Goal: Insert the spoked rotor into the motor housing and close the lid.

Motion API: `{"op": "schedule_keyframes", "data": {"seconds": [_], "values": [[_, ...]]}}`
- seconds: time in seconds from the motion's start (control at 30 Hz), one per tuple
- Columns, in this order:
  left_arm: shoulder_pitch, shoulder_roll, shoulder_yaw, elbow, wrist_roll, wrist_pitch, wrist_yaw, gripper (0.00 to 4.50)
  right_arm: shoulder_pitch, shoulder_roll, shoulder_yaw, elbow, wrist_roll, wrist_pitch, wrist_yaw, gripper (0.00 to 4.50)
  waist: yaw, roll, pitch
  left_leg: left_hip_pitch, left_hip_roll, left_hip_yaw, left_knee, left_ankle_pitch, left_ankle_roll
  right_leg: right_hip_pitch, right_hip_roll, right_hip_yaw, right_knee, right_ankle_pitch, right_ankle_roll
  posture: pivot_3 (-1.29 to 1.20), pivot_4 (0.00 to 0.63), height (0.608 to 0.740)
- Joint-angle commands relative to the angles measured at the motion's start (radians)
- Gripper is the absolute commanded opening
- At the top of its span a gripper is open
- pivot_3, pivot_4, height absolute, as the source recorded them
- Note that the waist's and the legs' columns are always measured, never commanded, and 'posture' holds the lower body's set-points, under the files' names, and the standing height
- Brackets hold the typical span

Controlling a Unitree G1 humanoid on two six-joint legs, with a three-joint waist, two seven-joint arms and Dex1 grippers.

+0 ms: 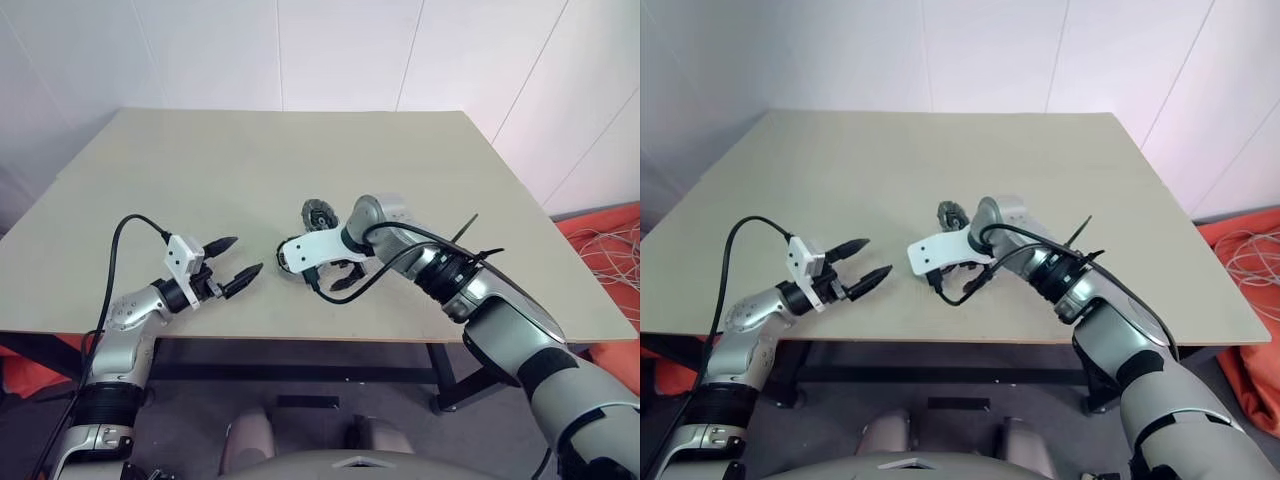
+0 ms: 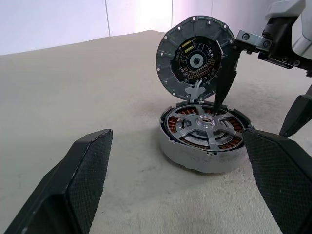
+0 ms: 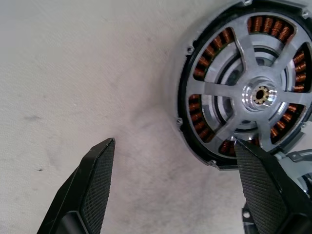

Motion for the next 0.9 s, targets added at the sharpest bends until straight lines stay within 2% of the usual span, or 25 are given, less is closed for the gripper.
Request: {"op": "schedule_keyframes", "data": {"seconds": [0.03,0.07,0.17,0.4,0.53,0.57,0.9], "values": [[-0.015,0.002,0.007,-0.02,-0.004,-0.02,0.002,4.5,-0.046,0.01,0.008,0.049,-0.041,-0.061,-0.032,4.38,0.0,0.0,0.0,0.0,0.0,0.0,0.0,0.0,0.0,0.0,0.0,0.0,0.0,0.0,0.0,0.0,0.0,0.74],[-0.014,0.002,0.007,-0.021,-0.004,-0.021,0.002,4.5,-0.049,0.013,0.01,0.061,-0.046,-0.072,-0.035,4.38,0.001,0.0,0.0,0.0,0.0,0.0,0.0,0.0,0.0,0.0,0.0,0.0,0.0,0.0,0.0,0.0,0.0,0.74],[-0.013,0.002,0.008,-0.021,-0.004,-0.022,0.003,4.5,-0.057,0.021,0.012,0.087,-0.06,-0.11,-0.043,3.81,0.0,0.0,0.0,0.0,0.0,0.0,0.0,0.0,0.0,0.0,0.0,0.0,0.0,0.0,0.0,0.0,0.0,0.74],[-0.012,0.001,0.007,-0.021,-0.003,-0.027,0.004,4.5,-0.061,0.042,-0.004,0.107,-0.063,-0.143,-0.045,1.39,-0.001,0.0,0.0,0.0,0.0,0.0,0.0,0.0,0.0,0.0,0.0,0.0,0.0,0.0,0.0,0.0,0.0,0.74],[-0.011,-0.001,0.007,-0.021,-0.002,-0.029,0.004,4.5,-0.056,0.047,-0.014,0.095,-0.064,-0.139,-0.033,0.16,-0.002,0.0,0.0,0.001,0.0,0.0,0.0,0.0,0.0,0.0,0.0,0.0,0.001,0.0,0.0,0.0,0.0,0.74],[-0.011,-0.001,0.007,-0.021,-0.002,-0.03,0.004,4.5,-0.055,0.048,-0.016,0.094,-0.065,-0.14,-0.034,0.01,0.0,0.0,0.0,0.001,0.0,0.0,0.0,0.0,0.0,0.0,0.0,0.0,0.002,0.0,0.0,0.0,0.0,0.74],[-0.009,-0.006,0.007,-0.019,0.0,-0.034,0.004,4.5,-0.051,0.026,-0.019,0.022,-0.08,-0.124,-0.001,0.01,0.002,0.0,0.0,0.0,0.0,0.0,0.001,0.0,0.0,0.0,-0.001,0.0,0.002,0.0,0.0,0.0,0.0,0.74]]}}
